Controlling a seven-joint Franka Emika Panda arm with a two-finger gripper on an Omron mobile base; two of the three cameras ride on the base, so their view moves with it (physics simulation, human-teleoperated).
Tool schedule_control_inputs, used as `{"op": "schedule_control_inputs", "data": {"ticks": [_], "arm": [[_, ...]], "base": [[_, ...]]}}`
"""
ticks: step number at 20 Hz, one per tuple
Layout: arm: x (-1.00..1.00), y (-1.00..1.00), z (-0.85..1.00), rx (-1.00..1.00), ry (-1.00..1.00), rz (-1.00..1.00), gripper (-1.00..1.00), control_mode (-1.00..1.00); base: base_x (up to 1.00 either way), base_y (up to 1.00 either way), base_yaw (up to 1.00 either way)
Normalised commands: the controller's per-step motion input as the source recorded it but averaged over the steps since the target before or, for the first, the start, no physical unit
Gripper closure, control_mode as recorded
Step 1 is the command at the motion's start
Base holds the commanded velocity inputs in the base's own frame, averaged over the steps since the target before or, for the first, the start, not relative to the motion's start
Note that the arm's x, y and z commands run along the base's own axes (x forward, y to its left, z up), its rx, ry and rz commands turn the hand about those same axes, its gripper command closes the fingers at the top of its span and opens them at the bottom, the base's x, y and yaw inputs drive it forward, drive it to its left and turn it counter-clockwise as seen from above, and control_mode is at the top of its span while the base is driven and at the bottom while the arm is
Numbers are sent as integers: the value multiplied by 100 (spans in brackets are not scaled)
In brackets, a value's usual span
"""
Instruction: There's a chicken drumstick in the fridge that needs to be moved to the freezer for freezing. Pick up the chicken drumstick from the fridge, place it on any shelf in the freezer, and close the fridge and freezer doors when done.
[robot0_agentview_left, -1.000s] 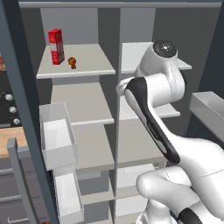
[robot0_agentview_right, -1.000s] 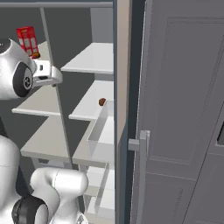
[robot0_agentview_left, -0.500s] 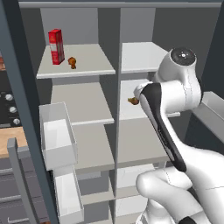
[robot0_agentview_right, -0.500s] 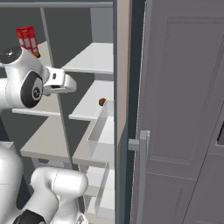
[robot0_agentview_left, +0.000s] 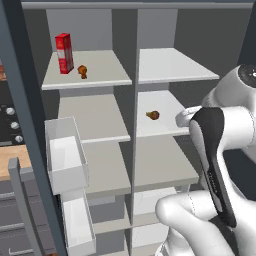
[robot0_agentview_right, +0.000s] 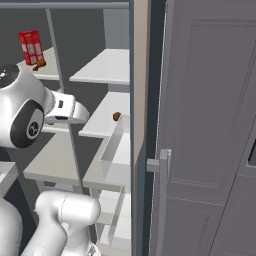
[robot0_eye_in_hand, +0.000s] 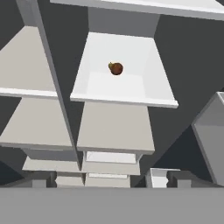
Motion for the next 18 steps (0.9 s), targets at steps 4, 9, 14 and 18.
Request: {"op": "schedule_control_inputs", "data": {"ticks": [4, 9, 14, 18], "arm": [[-71, -2, -1, 6, -1, -1, -100, -100], [-8, 9, 0, 0, -3, -1, -100, -100], [-20, 0, 0, 0, 0, 0, -100, 100], [0, 0, 0, 0, 0, 0, -100, 100]], "base": [[0, 0, 0], [0, 0, 0], [-26, 0, 0], [-82, 20, 0]]}}
